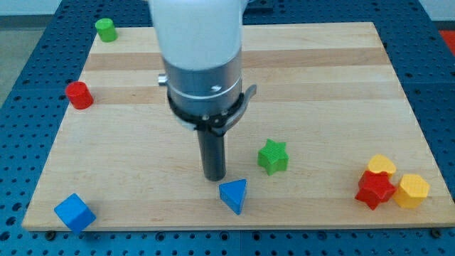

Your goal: Push the blue cube to its right

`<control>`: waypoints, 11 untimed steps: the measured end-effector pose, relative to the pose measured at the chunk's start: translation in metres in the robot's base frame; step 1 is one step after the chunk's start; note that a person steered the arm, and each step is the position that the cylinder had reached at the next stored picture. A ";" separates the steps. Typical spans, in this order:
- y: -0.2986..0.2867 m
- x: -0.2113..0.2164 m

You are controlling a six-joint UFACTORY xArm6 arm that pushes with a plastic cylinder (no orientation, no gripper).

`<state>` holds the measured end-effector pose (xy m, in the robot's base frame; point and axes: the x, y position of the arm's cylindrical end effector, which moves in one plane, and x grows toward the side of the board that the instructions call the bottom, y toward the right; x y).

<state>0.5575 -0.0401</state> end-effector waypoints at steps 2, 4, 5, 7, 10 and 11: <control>-0.040 0.061; -0.047 0.061; -0.037 0.058; -0.002 0.030; 0.071 0.027; 0.075 0.027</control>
